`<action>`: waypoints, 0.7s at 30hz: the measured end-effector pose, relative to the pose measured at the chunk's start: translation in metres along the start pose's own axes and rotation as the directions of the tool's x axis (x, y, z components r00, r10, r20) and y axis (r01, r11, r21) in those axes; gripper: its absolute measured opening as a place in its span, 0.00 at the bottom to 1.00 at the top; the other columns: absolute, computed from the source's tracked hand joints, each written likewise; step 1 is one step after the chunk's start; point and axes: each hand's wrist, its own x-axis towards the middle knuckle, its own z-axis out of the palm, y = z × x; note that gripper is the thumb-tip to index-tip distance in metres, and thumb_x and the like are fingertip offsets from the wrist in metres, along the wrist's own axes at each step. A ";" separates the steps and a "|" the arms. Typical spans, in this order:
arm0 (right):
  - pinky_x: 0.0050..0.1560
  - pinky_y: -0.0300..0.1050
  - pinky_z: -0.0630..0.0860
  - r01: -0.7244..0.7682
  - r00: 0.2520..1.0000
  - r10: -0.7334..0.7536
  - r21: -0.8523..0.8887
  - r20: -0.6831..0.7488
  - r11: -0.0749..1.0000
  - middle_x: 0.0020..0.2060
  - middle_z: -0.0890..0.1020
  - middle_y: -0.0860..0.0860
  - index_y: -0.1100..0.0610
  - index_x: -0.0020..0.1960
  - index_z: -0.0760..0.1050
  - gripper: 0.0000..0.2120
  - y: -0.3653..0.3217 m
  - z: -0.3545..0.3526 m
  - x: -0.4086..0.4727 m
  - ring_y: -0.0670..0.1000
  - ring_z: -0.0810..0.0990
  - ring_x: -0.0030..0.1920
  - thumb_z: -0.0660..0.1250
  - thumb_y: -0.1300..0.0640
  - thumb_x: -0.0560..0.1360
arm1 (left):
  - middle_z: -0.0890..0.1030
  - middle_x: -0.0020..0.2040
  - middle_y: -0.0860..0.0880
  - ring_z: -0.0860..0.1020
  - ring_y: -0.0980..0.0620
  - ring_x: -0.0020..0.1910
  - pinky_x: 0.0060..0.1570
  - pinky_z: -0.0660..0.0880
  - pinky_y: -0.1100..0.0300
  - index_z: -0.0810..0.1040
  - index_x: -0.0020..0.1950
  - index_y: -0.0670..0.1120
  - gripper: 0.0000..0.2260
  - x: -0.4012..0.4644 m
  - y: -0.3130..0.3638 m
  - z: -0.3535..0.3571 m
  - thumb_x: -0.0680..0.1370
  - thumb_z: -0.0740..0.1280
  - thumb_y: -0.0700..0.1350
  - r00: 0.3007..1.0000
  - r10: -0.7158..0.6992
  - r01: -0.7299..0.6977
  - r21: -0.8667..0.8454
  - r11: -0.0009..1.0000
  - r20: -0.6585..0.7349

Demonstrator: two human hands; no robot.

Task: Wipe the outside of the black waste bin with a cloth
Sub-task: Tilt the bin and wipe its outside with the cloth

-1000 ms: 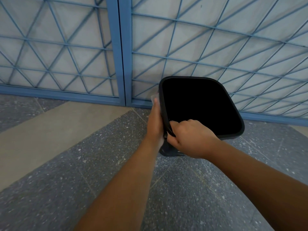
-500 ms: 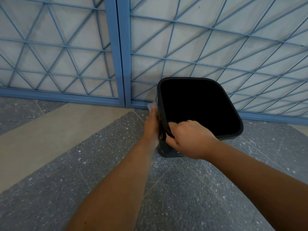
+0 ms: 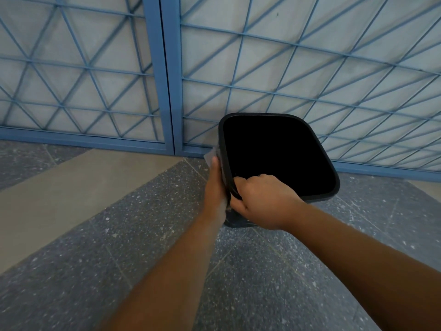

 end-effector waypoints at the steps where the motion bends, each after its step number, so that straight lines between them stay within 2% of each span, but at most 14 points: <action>1: 0.36 0.48 0.68 -0.001 1.000 0.001 0.004 -0.002 1.000 0.32 0.69 0.49 0.54 0.45 0.63 0.11 0.000 0.001 0.000 0.52 0.70 0.33 0.52 0.47 0.81 | 0.87 0.40 0.53 0.84 0.52 0.51 0.43 0.78 0.62 0.84 0.54 0.49 0.21 -0.001 0.002 -0.001 0.84 0.57 0.60 0.999 -0.024 0.024 0.008 1.000 -0.022; 4: 0.37 0.48 0.70 -0.001 1.000 0.001 0.009 0.002 1.000 0.33 0.71 0.50 0.54 0.45 0.64 0.12 0.000 0.000 0.000 0.52 0.72 0.33 0.52 0.47 0.80 | 0.88 0.43 0.52 0.85 0.55 0.48 0.45 0.79 0.63 0.83 0.57 0.47 0.21 -0.001 0.005 0.002 0.85 0.56 0.59 1.000 -0.003 0.003 -0.013 1.000 0.014; 7: 0.38 0.48 0.71 0.003 1.000 -0.003 0.006 0.007 1.000 0.33 0.72 0.50 0.54 0.45 0.65 0.13 0.000 -0.001 0.000 0.52 0.72 0.34 0.52 0.47 0.81 | 0.88 0.53 0.50 0.84 0.52 0.57 0.56 0.79 0.60 0.83 0.61 0.49 0.24 -0.016 -0.011 0.000 0.84 0.53 0.62 0.998 0.060 -0.062 0.030 0.998 0.036; 8: 0.38 0.48 0.70 0.003 1.000 -0.003 0.001 0.006 1.000 0.33 0.71 0.50 0.54 0.45 0.65 0.12 0.000 -0.001 0.000 0.52 0.72 0.34 0.52 0.47 0.81 | 0.87 0.53 0.48 0.83 0.50 0.60 0.57 0.79 0.58 0.83 0.61 0.49 0.25 -0.015 -0.013 -0.002 0.83 0.53 0.62 0.998 0.060 -0.061 0.056 0.997 0.023; 9: 0.37 0.48 0.69 0.001 1.000 -0.001 0.000 0.004 1.000 0.33 0.70 0.49 0.54 0.45 0.65 0.12 0.000 -0.001 0.000 0.52 0.71 0.33 0.52 0.47 0.81 | 0.87 0.50 0.48 0.83 0.48 0.59 0.56 0.79 0.58 0.83 0.61 0.49 0.24 -0.013 -0.009 -0.003 0.84 0.54 0.62 1.000 0.031 -0.030 0.064 0.997 -0.005; 11: 0.37 0.47 0.69 0.000 1.000 0.000 0.003 -0.004 1.000 0.32 0.69 0.49 0.54 0.45 0.64 0.12 0.000 -0.001 0.000 0.52 0.71 0.33 0.52 0.47 0.81 | 0.86 0.47 0.49 0.85 0.51 0.52 0.48 0.81 0.62 0.82 0.63 0.45 0.24 -0.006 0.005 0.000 0.85 0.55 0.59 1.000 -0.001 0.002 0.033 0.999 -0.020; 12: 0.37 0.48 0.70 0.002 1.000 -0.002 0.006 -0.009 1.000 0.33 0.70 0.49 0.54 0.45 0.64 0.12 0.000 0.000 -0.001 0.52 0.72 0.33 0.52 0.47 0.81 | 0.87 0.50 0.50 0.85 0.54 0.51 0.48 0.81 0.64 0.80 0.66 0.44 0.24 -0.004 0.009 0.002 0.85 0.55 0.58 0.999 0.034 -0.034 0.024 0.999 -0.008; 14: 0.38 0.49 0.73 0.000 1.000 0.000 0.013 -0.009 1.000 0.33 0.72 0.50 0.54 0.44 0.65 0.12 0.000 0.000 -0.001 0.52 0.74 0.34 0.52 0.47 0.80 | 0.86 0.56 0.49 0.84 0.54 0.55 0.53 0.81 0.64 0.80 0.67 0.44 0.23 -0.005 0.008 0.006 0.85 0.55 0.58 0.995 0.102 -0.102 0.037 0.994 0.000; 17: 0.38 0.48 0.72 0.002 1.000 -0.002 0.009 -0.005 1.000 0.31 0.70 0.48 0.54 0.45 0.66 0.12 0.001 0.001 -0.002 0.52 0.72 0.33 0.52 0.47 0.80 | 0.86 0.55 0.47 0.84 0.50 0.56 0.55 0.80 0.59 0.82 0.60 0.46 0.22 -0.008 0.000 0.003 0.85 0.55 0.59 0.999 0.037 -0.037 -0.014 0.999 0.001; 19: 0.37 0.48 0.70 0.003 1.000 -0.003 0.010 -0.006 1.000 0.30 0.68 0.47 0.54 0.45 0.65 0.12 0.001 0.001 -0.001 0.51 0.71 0.33 0.52 0.47 0.80 | 0.87 0.50 0.47 0.84 0.51 0.52 0.50 0.79 0.60 0.82 0.57 0.45 0.22 -0.005 0.006 0.003 0.85 0.55 0.58 1.000 -0.004 0.004 -0.016 1.000 -0.003; 21: 0.38 0.49 0.72 0.002 1.000 -0.002 0.020 -0.012 1.000 0.31 0.70 0.49 0.54 0.44 0.64 0.12 0.001 0.001 0.000 0.52 0.73 0.33 0.52 0.47 0.80 | 0.88 0.44 0.52 0.85 0.55 0.47 0.46 0.80 0.64 0.82 0.55 0.46 0.21 -0.002 0.009 0.005 0.86 0.55 0.58 0.999 0.038 -0.037 -0.036 0.999 0.017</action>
